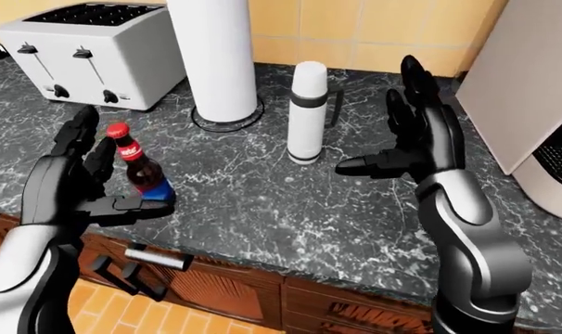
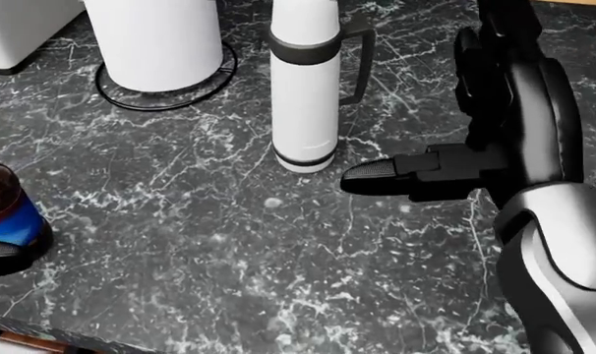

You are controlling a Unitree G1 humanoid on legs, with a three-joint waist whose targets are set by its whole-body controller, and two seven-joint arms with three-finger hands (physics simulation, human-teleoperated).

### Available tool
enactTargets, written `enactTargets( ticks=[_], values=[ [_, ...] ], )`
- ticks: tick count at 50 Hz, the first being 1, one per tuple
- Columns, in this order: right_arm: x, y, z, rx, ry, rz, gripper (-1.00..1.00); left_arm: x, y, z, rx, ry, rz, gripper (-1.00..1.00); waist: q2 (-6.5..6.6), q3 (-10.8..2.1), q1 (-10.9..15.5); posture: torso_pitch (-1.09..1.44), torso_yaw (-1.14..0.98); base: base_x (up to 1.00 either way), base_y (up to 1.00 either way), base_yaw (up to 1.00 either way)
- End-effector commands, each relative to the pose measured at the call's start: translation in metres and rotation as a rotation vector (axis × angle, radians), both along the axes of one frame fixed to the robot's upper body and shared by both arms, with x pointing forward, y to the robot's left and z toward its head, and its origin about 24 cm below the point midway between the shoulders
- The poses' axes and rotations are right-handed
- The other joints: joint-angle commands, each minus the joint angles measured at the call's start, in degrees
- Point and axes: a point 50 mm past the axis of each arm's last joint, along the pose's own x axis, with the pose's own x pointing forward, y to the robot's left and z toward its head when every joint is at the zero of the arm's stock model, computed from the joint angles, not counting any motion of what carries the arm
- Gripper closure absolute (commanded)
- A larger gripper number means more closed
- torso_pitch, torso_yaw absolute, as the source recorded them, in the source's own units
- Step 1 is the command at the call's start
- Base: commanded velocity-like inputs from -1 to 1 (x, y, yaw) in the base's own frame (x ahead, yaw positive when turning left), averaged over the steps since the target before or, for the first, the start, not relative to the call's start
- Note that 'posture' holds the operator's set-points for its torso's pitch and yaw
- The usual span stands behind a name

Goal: Move the drinks to the dining counter.

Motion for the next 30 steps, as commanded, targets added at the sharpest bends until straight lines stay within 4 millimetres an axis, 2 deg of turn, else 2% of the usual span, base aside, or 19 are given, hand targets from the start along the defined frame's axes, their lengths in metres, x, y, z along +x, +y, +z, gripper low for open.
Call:
enactTargets(
  ticks=[1,30],
  values=[
    [-0.004,0.002,0.015,-0.001,-0.085,0.004,-1.00,-0.002,-0.001,0.013,0.039,-0.077,-0.001,-1.00,0.35,-1.08,0.09,0.00,0.00,0.00,0.00,0.00],
    [-0.004,0.015,0.011,0.002,-0.086,0.028,-1.00,0.026,0.006,-0.026,0.082,0.010,0.048,-1.00,0.45,-1.65,0.47,0.00,0.00,0.00,0.00,0.00]
  ],
)
